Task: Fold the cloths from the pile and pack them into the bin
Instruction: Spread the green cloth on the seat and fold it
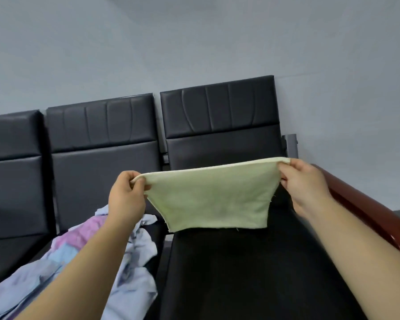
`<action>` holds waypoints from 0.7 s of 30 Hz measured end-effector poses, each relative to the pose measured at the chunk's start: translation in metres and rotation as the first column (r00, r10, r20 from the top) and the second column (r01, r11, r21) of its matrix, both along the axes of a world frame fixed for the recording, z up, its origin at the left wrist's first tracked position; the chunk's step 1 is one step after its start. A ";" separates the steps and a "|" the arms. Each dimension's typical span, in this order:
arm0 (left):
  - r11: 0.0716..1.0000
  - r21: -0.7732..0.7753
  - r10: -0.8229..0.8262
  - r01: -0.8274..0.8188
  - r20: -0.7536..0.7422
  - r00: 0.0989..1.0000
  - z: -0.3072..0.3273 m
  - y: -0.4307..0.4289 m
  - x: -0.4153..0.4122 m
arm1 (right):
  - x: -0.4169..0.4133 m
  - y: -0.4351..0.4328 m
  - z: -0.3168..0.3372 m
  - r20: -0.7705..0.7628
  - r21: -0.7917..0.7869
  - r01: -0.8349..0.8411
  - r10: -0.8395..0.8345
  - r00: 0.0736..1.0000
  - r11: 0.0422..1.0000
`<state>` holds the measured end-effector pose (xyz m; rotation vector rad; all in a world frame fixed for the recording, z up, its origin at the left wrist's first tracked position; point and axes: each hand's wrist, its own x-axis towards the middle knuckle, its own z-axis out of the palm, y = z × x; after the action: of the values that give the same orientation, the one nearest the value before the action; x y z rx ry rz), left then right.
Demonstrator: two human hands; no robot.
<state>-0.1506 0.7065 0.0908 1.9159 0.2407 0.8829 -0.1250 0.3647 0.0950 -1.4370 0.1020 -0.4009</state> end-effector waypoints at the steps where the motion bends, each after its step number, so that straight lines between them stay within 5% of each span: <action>1: 0.999 0.052 0.017 -0.016 -0.016 1.000 -0.009 0.000 -0.005 | -0.009 -0.002 -0.011 -0.008 -0.081 0.016 -0.017 1.000 0.997; 8: 0.977 0.045 -0.172 0.207 -0.403 0.899 -0.096 0.022 -0.042 | -0.031 -0.021 -0.105 -0.385 -0.439 -0.166 -0.018 0.923 0.883; 14: 0.899 -0.328 -0.434 0.288 -0.597 0.674 -0.120 0.034 -0.055 | -0.038 -0.025 -0.131 -0.717 -0.284 -0.335 0.033 0.696 0.898; 21: 0.948 -0.187 -0.316 0.258 -0.645 0.696 -0.148 0.030 -0.024 | -0.013 -0.024 -0.149 -0.729 -0.292 -0.292 -0.014 0.685 0.911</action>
<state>-0.1741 0.7370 -0.0571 2.0543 0.3797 -0.0666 -0.1383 0.3403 -0.0542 -1.9244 0.5757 0.3323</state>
